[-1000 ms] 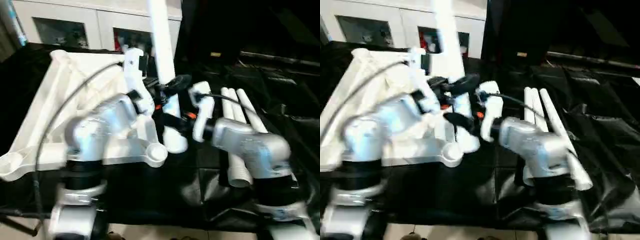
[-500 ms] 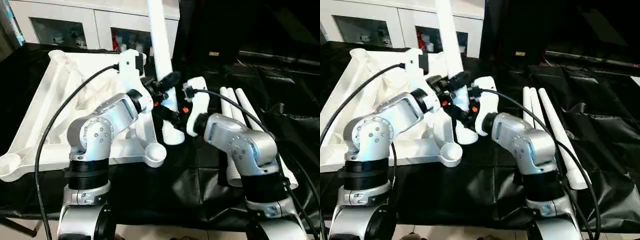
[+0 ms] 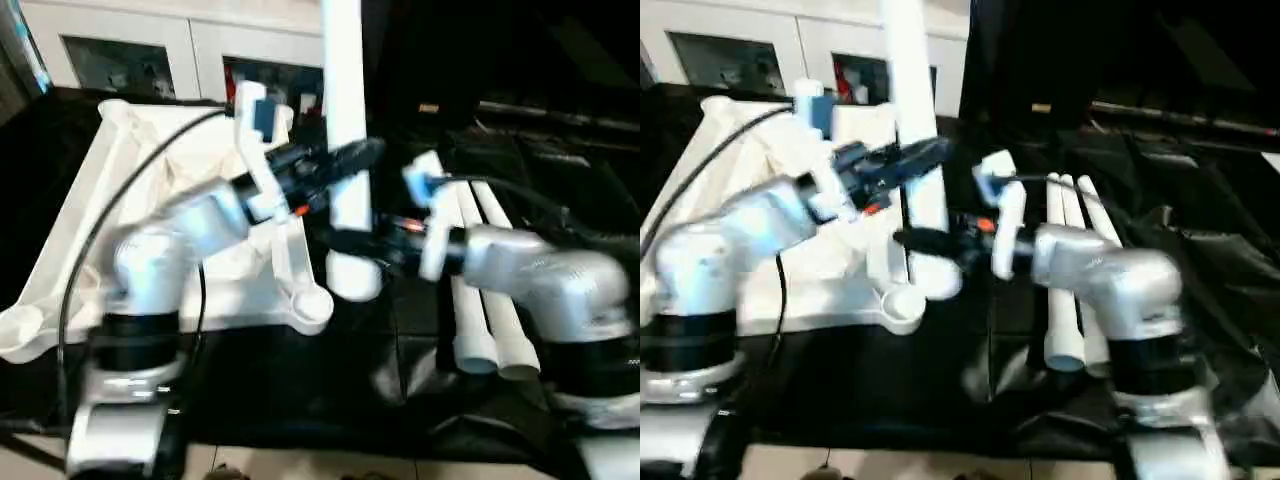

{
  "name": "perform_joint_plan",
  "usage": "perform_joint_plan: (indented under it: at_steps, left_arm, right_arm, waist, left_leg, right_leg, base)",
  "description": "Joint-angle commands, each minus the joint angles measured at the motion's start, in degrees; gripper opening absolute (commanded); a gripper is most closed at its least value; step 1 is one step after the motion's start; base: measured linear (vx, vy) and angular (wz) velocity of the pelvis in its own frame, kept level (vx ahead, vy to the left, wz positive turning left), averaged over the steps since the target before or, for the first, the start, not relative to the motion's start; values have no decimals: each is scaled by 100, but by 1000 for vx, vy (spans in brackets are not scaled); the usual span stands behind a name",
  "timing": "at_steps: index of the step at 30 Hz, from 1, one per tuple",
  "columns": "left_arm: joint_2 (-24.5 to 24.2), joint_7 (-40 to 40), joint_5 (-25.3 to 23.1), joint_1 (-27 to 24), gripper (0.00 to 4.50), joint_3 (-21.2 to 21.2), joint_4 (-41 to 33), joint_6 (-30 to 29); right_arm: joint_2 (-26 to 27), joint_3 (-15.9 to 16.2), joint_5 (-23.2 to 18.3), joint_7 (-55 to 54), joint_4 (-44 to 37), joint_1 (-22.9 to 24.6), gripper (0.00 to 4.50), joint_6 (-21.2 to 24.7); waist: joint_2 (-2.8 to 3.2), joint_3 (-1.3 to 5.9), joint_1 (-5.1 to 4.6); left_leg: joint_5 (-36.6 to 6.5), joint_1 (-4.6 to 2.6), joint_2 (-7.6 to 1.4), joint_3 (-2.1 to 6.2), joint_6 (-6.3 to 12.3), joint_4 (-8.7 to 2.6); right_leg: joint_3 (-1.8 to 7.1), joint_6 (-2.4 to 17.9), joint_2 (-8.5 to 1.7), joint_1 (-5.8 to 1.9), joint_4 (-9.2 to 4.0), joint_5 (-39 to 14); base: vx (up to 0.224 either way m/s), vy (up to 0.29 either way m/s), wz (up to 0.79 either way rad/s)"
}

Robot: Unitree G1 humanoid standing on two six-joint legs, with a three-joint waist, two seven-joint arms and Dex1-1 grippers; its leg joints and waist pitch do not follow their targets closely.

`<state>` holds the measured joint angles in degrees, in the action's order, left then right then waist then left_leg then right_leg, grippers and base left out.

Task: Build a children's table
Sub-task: Pick table leg

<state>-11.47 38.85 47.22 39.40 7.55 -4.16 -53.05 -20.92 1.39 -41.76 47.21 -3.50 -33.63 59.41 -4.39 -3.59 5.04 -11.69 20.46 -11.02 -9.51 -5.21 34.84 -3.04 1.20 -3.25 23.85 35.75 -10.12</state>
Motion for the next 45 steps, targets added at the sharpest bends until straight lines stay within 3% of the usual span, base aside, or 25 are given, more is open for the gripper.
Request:
perform_joint_plan:
  at_steps: [1, 8, 11, 12, 15, 17, 19, 20, 21, 23, 24, 26, 28, 31, 38, 40, 45]
  left_arm:
    - [33, 414, 458, 45, 189, 68, -305, -119]
    - [40, 695, 733, 36, 189, 55, -389, -110]
    - [-85, 825, 669, -2, 189, -66, -393, -80]
    - [-101, 663, 414, 16, 189, -142, -312, 43]
    - [-64, 367, 217, 74, 258, -168, -176, 63]
    - [32, -197, -209, 136, 258, -276, -73, 143]
    - [142, -814, -699, 161, 296, -454, -55, 242]
    - [142, -814, -699, 161, 302, -454, -55, 242]
    - [317, -1418, -1040, 185, 302, -513, -16, 300]
    - [317, -1418, -1040, 185, 313, -513, -16, 300]
    - [655, -2122, -1147, 221, 276, -287, 123, 369]
    - [829, -2451, -1154, 235, 275, -112, 217, 440]
    - [887, -2518, -1121, 240, 274, -25, 255, 447]
    - [850, -2503, -1140, 238, 237, -12, 246, 406]
    - [893, -2508, -1065, 250, 198, 104, 222, 397]
    - [885, -2484, -1044, 242, 186, 99, 211, 384]
    - [625, -1825, -641, 183, 186, -41, 18, 175]
  right_arm:
    - [-181, -146, -2, 63, 121, 2, 274, 194]
    - [-165, -17, -8, 88, 119, 61, 223, 267]
    - [-203, 62, -34, 95, 140, 55, 213, 241]
    - [-173, 59, -5, 30, 158, 46, 211, 189]
    - [-73, 42, 131, -195, 180, 37, 207, 53]
    - [160, -15, 337, -636, 252, 16, 207, -114]
    - [361, -17, 496, -982, 267, 24, 202, -231]
    - [361, -17, 496, -982, 267, 24, 201, -231]
    - [490, 44, 602, -1186, 205, 54, 201, -340]
    - [490, 44, 602, -1186, 205, 54, 197, -340]
    - [657, 102, 725, -1495, 177, 52, 196, -404]
    - [761, 155, 812, -1674, 161, 41, 195, -458]
    - [862, 167, 866, -1783, 132, 32, 195, -474]
    - [941, 193, 899, -1832, 90, 18, 195, -487]
    - [869, 405, 1104, -1760, 117, -54, 195, -669]
    - [866, 401, 1098, -1739, 122, -58, 251, -684]
    - [646, 196, 757, -1335, -14, -55, 295, -454]
  waist:
    - [45, 412, 2]
    - [22, 406, 17]
    - [28, 415, 14]
    - [30, 414, 15]
    - [30, 414, 11]
    - [33, 414, 5]
    - [32, 411, -11]
    - [25, 421, -3]
    - [21, 420, 0]
    - [18, 432, 3]
    - [10, 431, 0]
    - [-11, 439, -4]
    - [-17, 435, -9]
    - [0, 444, -14]
    - [8, 432, 4]
    - [7, 432, 2]
    - [19, 435, 10]
  left_leg:
    - [-276, 4, -137, -8, 51, -357]
    - [-388, 6, -147, 3, -52, -369]
    - [-315, 6, -147, 7, -63, -371]
    - [-285, 6, -151, 9, -69, -373]
    - [-280, 14, -148, 3, -87, -369]
    - [-277, 14, -149, 3, -117, -369]
    - [-377, 6, -150, 10, -176, -377]
    - [-335, 5, -162, 16, -193, -377]
    - [-297, 2, -160, 11, -190, -379]
    - [-228, 1, -149, 6, -178, -365]
    - [-194, 19, -146, 10, -174, -367]
    - [-153, 36, -129, 9, -147, -349]
    - [-147, 50, -126, 12, -112, -358]
    - [-118, 37, -124, 9, -70, -349]
    - [-136, 35, -136, 4, -89, -351]
    - [-138, 44, -134, 7, -81, -353]
    - [-158, 37, -131, 11, -54, -352]
  right_leg:
    - [264, 936, -371, -406, -370, -831]
    - [258, 765, -391, -399, -426, -1396]
    - [258, 711, -384, -391, -417, -1353]
    - [257, 729, -378, -387, -404, -1255]
    - [260, 767, -384, -391, -402, -1168]
    - [262, 747, -379, -384, -405, -1199]
    - [256, 665, -383, -381, -427, -1419]
    - [261, 647, -393, -391, -420, -1375]
    - [266, 648, -381, -385, -411, -1246]
    - [267, 678, -376, -398, -388, -1036]
    - [267, 692, -375, -409, -375, -970]
    - [264, 722, -379, -429, -383, -860]
    - [257, 675, -372, -425, -386, -920]
    - [257, 582, -364, -398, -389, -950]
    - [258, 619, -368, -382, -379, -821]
    - [258, 623, -370, -394, -372, -802]
    - [255, 620, -370, -397, -367, -825]
  base:
    - [0, 0, 0]
    - [0, 0, 0]
    - [0, 0, 0]
    - [0, 0, 0]
    - [0, 0, 0]
    - [0, 0, 0]
    - [0, 0, 0]
    - [0, 0, 0]
    - [0, 0, 0]
    - [0, 0, 0]
    - [0, 0, 0]
    - [0, 0, 0]
    - [0, 0, 0]
    - [0, 0, 0]
    - [0, 0, 0]
    - [0, 0, 0]
    - [0, 0, 0]
